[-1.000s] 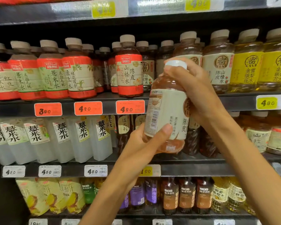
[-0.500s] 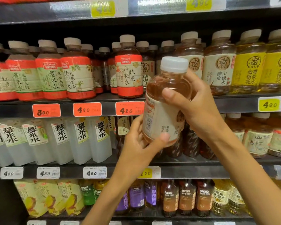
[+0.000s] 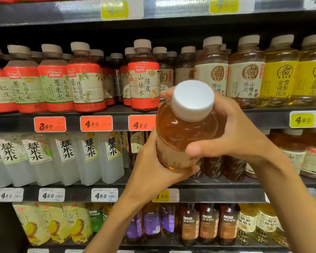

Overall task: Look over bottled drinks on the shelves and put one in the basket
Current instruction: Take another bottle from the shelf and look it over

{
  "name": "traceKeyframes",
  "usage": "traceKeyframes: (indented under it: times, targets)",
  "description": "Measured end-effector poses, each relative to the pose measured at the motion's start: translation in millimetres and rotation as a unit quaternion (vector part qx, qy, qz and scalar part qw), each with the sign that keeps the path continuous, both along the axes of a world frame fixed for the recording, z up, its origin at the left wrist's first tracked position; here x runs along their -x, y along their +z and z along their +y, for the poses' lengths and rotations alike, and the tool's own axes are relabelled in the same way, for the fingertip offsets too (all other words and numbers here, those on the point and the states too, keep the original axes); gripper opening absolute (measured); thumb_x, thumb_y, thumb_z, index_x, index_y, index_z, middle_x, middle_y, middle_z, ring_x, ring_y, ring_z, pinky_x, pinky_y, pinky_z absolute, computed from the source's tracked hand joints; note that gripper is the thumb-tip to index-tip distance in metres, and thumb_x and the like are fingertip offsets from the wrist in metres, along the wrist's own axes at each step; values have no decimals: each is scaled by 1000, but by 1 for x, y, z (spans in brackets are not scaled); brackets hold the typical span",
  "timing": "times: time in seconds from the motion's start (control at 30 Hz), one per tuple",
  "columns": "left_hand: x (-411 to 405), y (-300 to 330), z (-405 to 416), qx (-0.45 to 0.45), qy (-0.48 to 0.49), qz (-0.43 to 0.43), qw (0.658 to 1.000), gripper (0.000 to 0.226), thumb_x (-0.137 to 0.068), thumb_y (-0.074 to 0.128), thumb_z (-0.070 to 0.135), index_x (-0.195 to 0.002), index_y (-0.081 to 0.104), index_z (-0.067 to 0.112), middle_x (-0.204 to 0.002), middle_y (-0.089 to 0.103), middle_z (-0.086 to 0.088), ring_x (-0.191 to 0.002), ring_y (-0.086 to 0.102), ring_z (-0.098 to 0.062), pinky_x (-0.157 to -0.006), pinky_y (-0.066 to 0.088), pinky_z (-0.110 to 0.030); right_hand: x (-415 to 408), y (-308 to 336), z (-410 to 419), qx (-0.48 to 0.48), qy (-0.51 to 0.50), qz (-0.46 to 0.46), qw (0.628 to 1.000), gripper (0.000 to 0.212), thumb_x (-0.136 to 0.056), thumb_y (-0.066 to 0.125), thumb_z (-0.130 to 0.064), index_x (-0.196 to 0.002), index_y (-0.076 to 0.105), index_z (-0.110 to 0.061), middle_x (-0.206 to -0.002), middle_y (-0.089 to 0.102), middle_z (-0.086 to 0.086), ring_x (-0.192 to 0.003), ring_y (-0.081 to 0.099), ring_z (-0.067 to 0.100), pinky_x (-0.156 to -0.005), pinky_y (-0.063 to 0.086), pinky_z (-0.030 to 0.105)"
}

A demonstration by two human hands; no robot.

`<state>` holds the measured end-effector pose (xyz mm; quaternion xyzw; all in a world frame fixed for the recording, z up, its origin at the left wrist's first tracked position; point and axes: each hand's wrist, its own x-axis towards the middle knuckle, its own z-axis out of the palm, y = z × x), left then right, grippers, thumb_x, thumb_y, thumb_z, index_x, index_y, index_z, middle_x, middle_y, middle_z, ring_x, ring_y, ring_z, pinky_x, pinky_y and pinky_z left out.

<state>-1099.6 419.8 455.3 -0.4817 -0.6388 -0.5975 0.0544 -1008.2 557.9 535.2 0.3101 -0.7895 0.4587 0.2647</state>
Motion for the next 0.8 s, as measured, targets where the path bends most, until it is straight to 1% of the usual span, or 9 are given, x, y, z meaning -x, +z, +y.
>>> traceKeyframes:
  times: [0.1, 0.2, 0.33, 0.43, 0.53, 0.6, 0.7, 0.73, 0.8]
  targets:
    - [-3, -1, -4, 29, -10, 1, 1000, 69, -56, 85, 42, -118, 57, 28, -106, 68, 21, -100, 64, 2, -75, 50, -8, 5, 4, 1, 51, 11, -16, 999, 68, -66, 79, -35, -125, 52, -16, -122, 60, 10, -115, 60, 19, -93, 50, 30]
    - [-7, -6, -3, 26, -46, -51, 997, 64, -58, 83, 40, -115, 55, 37, -109, 68, 19, -102, 65, 0, -77, 51, -10, 12, -1, -2, 111, -14, -11, 994, 46, -72, 70, -25, -115, 60, -16, -110, 68, 11, -105, 65, 21, -90, 53, 34]
    - [-15, -13, 6, -51, -73, -122, 989, 65, -64, 79, 36, -122, 49, 37, -113, 68, 13, -105, 65, -5, -78, 52, -13, 20, -7, -7, 210, -61, -23, 976, 29, -76, 76, -24, -102, 68, -16, -94, 73, 3, -87, 70, 14, -74, 54, 24]
    - [-15, -11, 11, -87, -65, -168, 980, 63, -61, 76, 42, -119, 53, 31, -107, 71, 11, -100, 68, -7, -74, 55, -16, 25, -9, -10, 264, -88, -56, 959, 29, -78, 74, -31, -99, 68, -12, -85, 73, 0, -78, 69, 12, -66, 52, 21]
    - [-10, -7, 8, -84, -105, -224, 965, 58, -65, 73, 49, -117, 60, 27, -111, 72, 4, -104, 68, -16, -82, 58, -30, 26, -7, -4, 272, -74, -97, 955, 34, -85, 63, -40, -105, 67, -12, -93, 74, 4, -88, 70, 18, -75, 56, 27]
    - [-8, -8, 3, -86, -206, -298, 928, 62, -66, 78, 54, -119, 65, 24, -120, 69, -7, -111, 65, -26, -91, 55, -42, 27, -4, 1, 278, -51, -119, 952, 37, -87, 54, -43, -107, 67, -15, -102, 73, 7, -98, 69, 22, -86, 56, 34]
    - [-10, -9, 1, -75, -319, -374, 868, 84, -63, 83, 53, -133, 54, 17, -127, 62, -21, -107, 65, -38, -83, 57, -47, 29, -4, 2, 306, -15, -158, 939, 39, -83, 54, -42, -108, 67, -14, -109, 70, 13, -108, 65, 32, -95, 51, 42]
    - [-10, -10, 1, -65, -327, -376, 864, 89, -63, 82, 53, -138, 49, 16, -129, 60, -22, -110, 63, -39, -85, 55, -47, 30, -5, 1, 311, -8, -159, 937, 39, -82, 54, -40, -108, 67, -13, -110, 69, 15, -110, 63, 35, -97, 50, 44]
    - [-9, -13, 1, -52, -297, -341, 890, 84, -66, 78, 59, -136, 52, 21, -133, 59, -16, -121, 57, -35, -99, 49, -47, 28, -4, 1, 319, -11, -145, 936, 35, -81, 57, -37, -103, 67, -12, -106, 68, 16, -101, 65, 33, -93, 51, 42]
